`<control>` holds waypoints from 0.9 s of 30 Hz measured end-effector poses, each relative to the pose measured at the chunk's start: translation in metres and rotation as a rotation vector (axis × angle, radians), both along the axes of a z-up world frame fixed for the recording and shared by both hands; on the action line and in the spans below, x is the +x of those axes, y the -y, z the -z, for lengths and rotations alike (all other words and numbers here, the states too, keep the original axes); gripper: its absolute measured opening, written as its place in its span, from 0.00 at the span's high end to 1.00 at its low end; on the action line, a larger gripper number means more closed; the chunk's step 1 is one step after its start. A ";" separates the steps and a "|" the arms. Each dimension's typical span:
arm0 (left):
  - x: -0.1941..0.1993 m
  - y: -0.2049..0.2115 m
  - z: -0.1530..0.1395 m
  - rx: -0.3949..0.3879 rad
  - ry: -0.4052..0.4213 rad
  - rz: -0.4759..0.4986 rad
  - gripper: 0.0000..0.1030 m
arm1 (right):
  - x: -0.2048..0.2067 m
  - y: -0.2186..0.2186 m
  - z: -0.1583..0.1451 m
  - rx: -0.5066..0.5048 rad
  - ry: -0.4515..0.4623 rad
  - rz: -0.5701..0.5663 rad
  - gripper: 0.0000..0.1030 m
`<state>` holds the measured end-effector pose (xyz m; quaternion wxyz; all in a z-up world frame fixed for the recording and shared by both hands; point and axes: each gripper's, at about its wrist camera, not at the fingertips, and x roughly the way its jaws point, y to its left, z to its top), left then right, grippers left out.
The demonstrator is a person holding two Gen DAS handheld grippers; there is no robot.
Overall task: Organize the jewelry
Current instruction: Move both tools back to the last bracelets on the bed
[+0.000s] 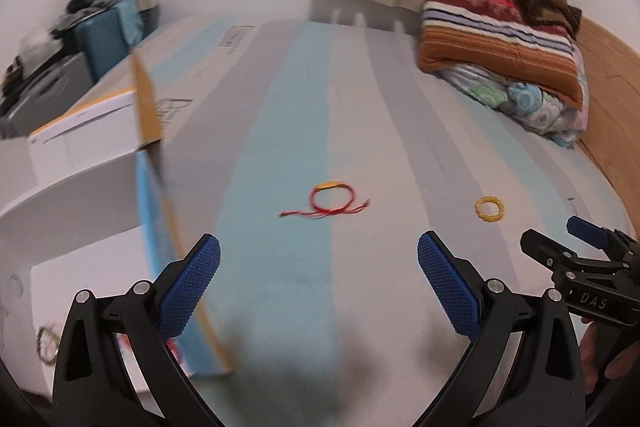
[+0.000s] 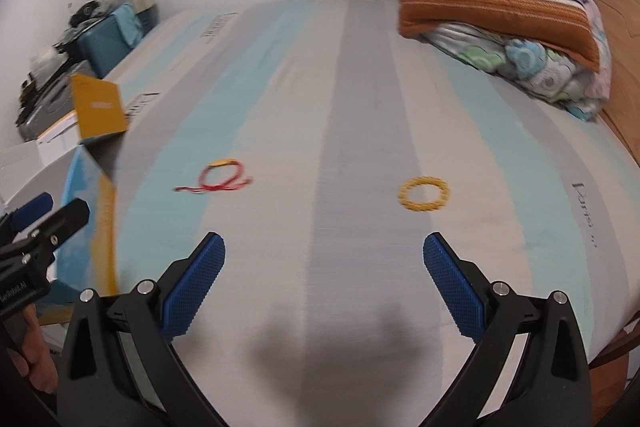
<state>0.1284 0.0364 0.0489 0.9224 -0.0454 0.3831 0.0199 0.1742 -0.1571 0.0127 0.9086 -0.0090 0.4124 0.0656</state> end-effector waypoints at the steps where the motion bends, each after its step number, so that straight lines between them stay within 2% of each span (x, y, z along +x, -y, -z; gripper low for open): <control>1: 0.009 0.005 0.004 -0.005 -0.006 0.013 0.06 | 0.005 0.008 0.005 -0.002 -0.006 0.012 0.07; 14: 0.096 0.021 0.066 -0.031 -0.084 0.028 0.06 | 0.076 0.061 0.068 -0.016 -0.053 0.073 0.07; 21: 0.140 0.027 0.100 -0.002 -0.099 0.018 0.06 | 0.116 0.075 0.114 -0.024 -0.106 0.089 0.07; 27: 0.174 0.027 0.125 0.040 -0.123 0.001 0.06 | 0.144 0.084 0.141 -0.005 -0.139 0.102 0.07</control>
